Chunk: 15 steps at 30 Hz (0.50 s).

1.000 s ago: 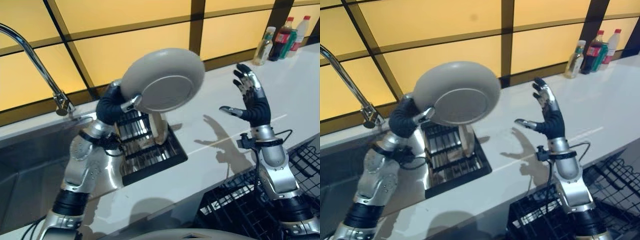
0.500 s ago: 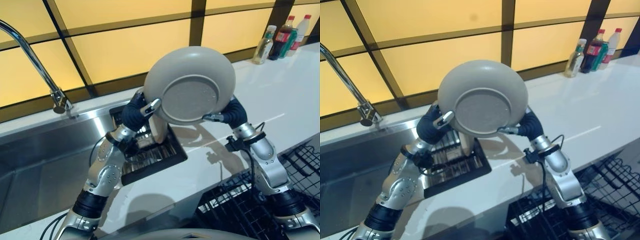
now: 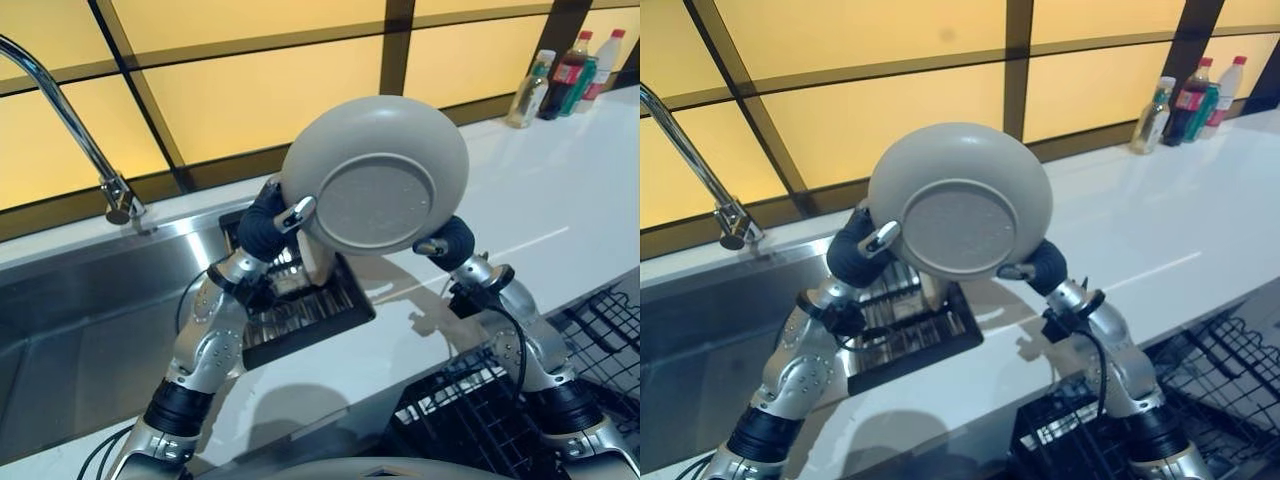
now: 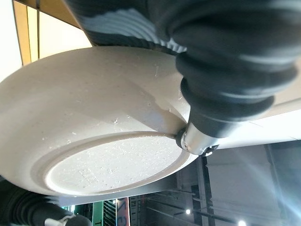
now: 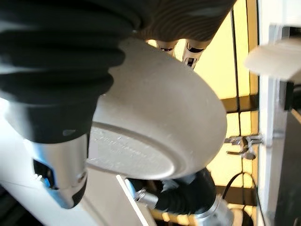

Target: Pick up plates and place into dishwasher.

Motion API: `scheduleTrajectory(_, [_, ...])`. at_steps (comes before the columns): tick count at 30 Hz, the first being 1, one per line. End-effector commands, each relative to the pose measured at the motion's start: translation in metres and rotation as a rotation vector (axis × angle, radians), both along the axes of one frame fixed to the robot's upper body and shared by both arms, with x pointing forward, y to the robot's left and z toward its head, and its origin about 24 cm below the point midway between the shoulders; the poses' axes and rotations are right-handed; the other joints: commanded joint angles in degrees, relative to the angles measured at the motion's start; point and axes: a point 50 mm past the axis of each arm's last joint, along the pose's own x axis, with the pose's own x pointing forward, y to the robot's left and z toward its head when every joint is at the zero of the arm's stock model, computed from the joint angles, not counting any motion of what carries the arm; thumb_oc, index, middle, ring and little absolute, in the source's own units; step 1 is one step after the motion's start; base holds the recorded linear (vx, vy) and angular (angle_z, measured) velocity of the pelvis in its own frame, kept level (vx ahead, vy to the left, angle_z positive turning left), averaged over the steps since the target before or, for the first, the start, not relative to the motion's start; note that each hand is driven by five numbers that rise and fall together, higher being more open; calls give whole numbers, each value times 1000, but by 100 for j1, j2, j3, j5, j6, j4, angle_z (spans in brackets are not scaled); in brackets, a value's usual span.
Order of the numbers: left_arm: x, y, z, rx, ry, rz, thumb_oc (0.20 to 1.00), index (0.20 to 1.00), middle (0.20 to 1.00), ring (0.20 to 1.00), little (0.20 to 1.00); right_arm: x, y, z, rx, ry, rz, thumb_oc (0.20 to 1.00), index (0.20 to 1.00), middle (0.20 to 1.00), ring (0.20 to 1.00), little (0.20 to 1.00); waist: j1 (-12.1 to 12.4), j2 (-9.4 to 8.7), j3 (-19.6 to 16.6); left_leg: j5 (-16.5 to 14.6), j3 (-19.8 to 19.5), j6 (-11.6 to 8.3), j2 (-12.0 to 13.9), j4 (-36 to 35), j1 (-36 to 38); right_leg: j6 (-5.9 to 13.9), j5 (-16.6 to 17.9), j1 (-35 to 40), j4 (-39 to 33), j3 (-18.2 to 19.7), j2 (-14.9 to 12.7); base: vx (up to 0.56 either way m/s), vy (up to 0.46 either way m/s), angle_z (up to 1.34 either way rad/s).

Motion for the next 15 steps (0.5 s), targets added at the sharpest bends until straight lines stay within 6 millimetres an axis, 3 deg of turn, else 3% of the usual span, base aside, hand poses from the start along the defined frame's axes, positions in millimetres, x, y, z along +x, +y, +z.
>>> scheduleTrajectory(1, [7,-8,3,98,-57,23,200,200,200,200,200,-15,27,35,166,-163,185,360,360,360,360,360,88,-209,-266,-285,-379,195,51,122,-287,462,-398,-152,542,-316,-318,0,0,0])
scheduleTrajectory(2, [7,-8,1,105,-54,32,200,200,200,200,200,-16,27,35,182,-161,194,200,200,200,200,200,87,-207,-266,-287,-376,196,52,124,-286,463,-398,-151,541,-311,-317,0,0,0])
scheduleTrajectory(15, [10,-6,-18,159,-9,94,200,200,200,200,200,-13,21,31,270,-96,80,200,200,200,200,200,49,-208,-217,-271,-366,195,69,160,-322,459,-376,-172,531,-277,-304,0,0,0])
